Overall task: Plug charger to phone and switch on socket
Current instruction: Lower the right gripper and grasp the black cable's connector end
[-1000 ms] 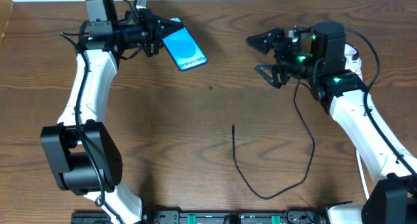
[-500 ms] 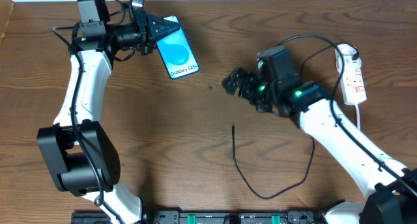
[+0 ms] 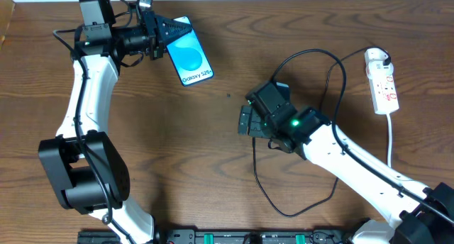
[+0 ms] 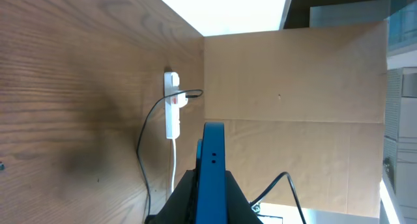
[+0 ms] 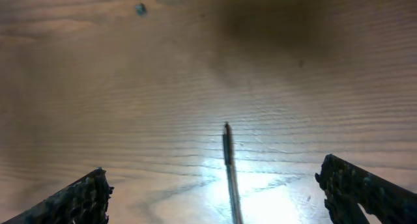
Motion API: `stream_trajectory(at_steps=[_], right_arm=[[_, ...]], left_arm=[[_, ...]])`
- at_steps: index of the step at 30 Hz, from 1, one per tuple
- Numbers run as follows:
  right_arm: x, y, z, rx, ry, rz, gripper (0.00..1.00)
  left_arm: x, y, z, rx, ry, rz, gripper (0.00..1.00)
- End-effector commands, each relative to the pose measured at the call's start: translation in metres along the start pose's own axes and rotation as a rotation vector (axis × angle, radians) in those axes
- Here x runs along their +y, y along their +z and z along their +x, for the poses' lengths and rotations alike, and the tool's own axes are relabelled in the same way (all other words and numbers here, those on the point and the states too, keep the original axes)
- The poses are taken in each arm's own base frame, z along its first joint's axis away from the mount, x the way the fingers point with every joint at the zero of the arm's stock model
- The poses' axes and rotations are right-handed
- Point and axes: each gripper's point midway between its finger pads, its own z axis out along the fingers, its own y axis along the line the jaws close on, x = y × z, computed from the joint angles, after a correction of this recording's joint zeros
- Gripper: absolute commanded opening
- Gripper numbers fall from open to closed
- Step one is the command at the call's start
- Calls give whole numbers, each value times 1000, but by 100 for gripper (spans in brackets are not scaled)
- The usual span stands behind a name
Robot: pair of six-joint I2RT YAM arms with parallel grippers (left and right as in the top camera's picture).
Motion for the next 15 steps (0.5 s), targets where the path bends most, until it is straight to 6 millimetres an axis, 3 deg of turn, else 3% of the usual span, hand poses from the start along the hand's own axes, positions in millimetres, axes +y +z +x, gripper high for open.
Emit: stream_trajectory(at_steps=[1, 6, 15], right_arm=[[-15, 14, 11, 6, -9, 73, 99], [-18, 32, 22, 58, -22, 90, 99], [-4, 73, 55, 153, -104, 85, 99]], left_arm=[[-16, -5, 6, 18, 46, 36, 7], [-16, -5, 6, 18, 46, 36, 7], [-16, -5, 6, 18, 46, 36, 7]])
